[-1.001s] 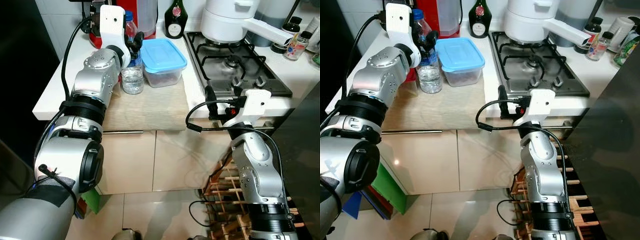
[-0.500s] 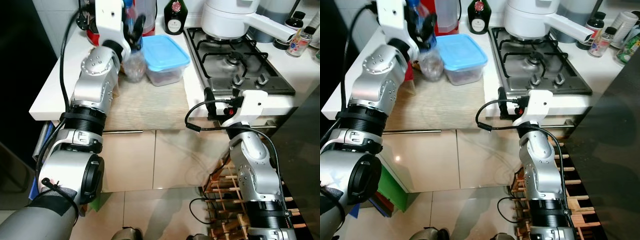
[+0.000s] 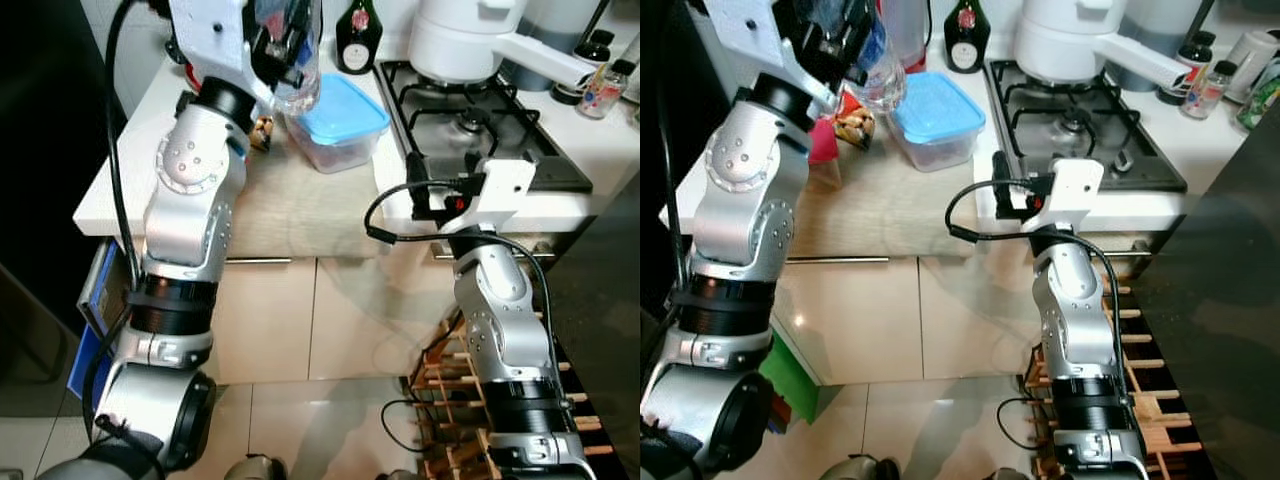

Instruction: Restocking fridge

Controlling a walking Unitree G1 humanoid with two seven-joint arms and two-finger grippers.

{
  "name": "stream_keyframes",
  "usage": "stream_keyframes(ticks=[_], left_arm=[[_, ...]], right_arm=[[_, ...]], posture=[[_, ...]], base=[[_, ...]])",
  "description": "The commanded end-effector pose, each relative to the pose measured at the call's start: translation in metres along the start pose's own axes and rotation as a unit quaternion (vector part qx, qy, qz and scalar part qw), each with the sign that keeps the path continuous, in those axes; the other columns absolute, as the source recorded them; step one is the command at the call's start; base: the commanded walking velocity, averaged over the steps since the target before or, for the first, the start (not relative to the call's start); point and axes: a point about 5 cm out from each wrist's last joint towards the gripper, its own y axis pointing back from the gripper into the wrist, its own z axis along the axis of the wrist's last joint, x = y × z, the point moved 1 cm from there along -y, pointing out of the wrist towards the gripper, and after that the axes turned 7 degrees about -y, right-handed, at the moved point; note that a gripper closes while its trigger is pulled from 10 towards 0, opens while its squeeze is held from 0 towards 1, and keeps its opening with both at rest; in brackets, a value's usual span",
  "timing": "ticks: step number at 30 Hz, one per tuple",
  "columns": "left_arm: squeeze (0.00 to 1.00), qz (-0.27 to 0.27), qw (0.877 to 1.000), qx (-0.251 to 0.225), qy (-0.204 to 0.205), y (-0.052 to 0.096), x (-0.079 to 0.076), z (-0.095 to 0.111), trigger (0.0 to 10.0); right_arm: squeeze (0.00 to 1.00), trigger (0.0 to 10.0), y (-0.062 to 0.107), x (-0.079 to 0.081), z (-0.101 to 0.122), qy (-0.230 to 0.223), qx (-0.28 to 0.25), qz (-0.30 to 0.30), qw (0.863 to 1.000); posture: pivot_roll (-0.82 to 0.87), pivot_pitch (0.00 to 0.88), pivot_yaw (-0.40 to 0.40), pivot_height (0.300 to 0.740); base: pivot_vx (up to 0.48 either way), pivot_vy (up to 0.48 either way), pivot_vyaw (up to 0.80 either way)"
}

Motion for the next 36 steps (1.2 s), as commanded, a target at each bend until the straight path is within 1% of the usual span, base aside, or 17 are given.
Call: stream_keyframes(ticks=[1,5,11,21,23,26,27,28,29,30,31,32,33,34,35,36], left_arm=[[0.0,0.002,1.0,-0.017,-0.01,0.0,-0.002,0.01,10.0],[0.0,0.014,1.0,-0.005,-0.013,0.003,0.001,0.007,10.0],[0.0,0.019,1.0,0.002,-0.013,0.003,0.001,0.004,10.0],[0.0,0.021,1.0,0.02,-0.008,0.004,0.0,-0.002,10.0],[0.0,0.017,0.999,0.027,-0.01,0.007,-0.001,-0.007,10.0],[0.0,0.013,0.999,0.034,-0.011,0.01,-0.002,-0.011,10.0],[0.0,0.012,0.999,0.042,-0.011,0.013,-0.001,-0.014,10.0],[0.0,0.015,0.998,0.068,-0.001,0.027,0.003,-0.027,10.0],[0.0,0.016,0.997,0.078,0.003,0.033,0.004,-0.032,10.0],[0.0,0.016,0.997,0.078,0.003,0.033,0.004,-0.032,10.0],[0.0,0.023,0.992,0.124,0.021,0.06,0.005,-0.054,10.0],[0.0,0.023,0.992,0.124,0.021,0.06,0.005,-0.054,10.0],[0.0,0.025,0.988,0.149,0.023,0.074,0.004,-0.064,10.0],[0.0,0.033,0.982,0.183,0.031,0.096,0.002,-0.078,10.0],[0.0,0.033,0.982,0.183,0.031,0.096,0.002,-0.078,10.0],[0.0,0.035,0.979,0.198,0.027,0.106,0.001,-0.084,10.0]], right_arm=[[0.0,10.0,-0.001,-0.003,0.001,0.003,-0.006,-0.006,1.0],[0.0,10.0,-0.002,-0.003,0.001,0.003,-0.01,-0.005,1.0],[0.0,10.0,-0.001,-0.003,0.0,0.004,-0.009,-0.006,1.0],[0.0,10.0,0.0,-0.003,-0.002,0.003,-0.008,-0.007,1.0],[0.0,10.0,0.001,-0.004,-0.002,0.003,-0.008,-0.007,1.0],[0.0,10.0,0.002,-0.003,-0.002,0.005,-0.009,-0.006,1.0],[0.0,10.0,0.002,-0.004,-0.003,0.007,-0.005,-0.007,1.0],[0.0,10.0,0.004,-0.005,-0.006,0.011,0.003,-0.011,1.0],[0.0,10.0,0.005,-0.006,-0.007,0.012,0.005,-0.013,1.0],[0.0,10.0,0.005,-0.006,-0.007,0.012,0.005,-0.013,1.0],[0.0,10.0,0.009,-0.011,-0.011,0.016,0.011,-0.019,1.0],[0.0,10.0,0.009,-0.011,-0.011,0.016,0.011,-0.019,1.0],[0.0,10.0,0.012,-0.015,-0.013,0.019,0.015,-0.024,0.999],[0.0,10.0,0.018,-0.022,-0.017,0.026,0.022,-0.035,0.999],[0.0,10.0,0.018,-0.022,-0.017,0.026,0.022,-0.035,0.999],[0.0,10.0,0.021,-0.026,-0.018,0.028,0.026,-0.041,0.998]], posture=[[-0.07,0.0,0.035,0.74],[-0.08,0.0,0.036,0.74],[-0.08,0.0,0.038,0.74],[-0.09,0.0,0.044,0.74],[-0.09,0.0,0.047,0.74],[-0.09,0.0,0.055,0.74],[-0.09,0.0,0.058,0.74],[-0.09,0.0,0.064,0.74],[-0.09,0.0,0.064,0.74],[-0.09,0.0,0.064,0.74],[-0.09,0.0,0.067,0.74],[-0.09,0.0,0.067,0.74],[-0.09,0.0,0.067,0.74],[-0.09,0.0,0.067,0.74],[-0.09,0.0,0.067,0.74],[-0.08,0.0,0.067,0.74]], base=[[-0.48,0.0,0.0],[-0.48,0.0,0.0],[-0.48,0.0,0.0],[-0.48,0.0,0.0],[-0.469,0.0,0.0],[0.0,0.0,0.0],[0.0,0.0,0.0],[0.0,0.0,-0.63],[0.0,0.0,-0.63],[0.0,0.0,-0.63],[0.0,0.0,-0.63],[0.0,0.0,-0.63],[0.0,0.0,-0.63],[0.0,0.0,-0.63],[0.0,0.0,-0.63],[0.0,0.0,-0.63]])
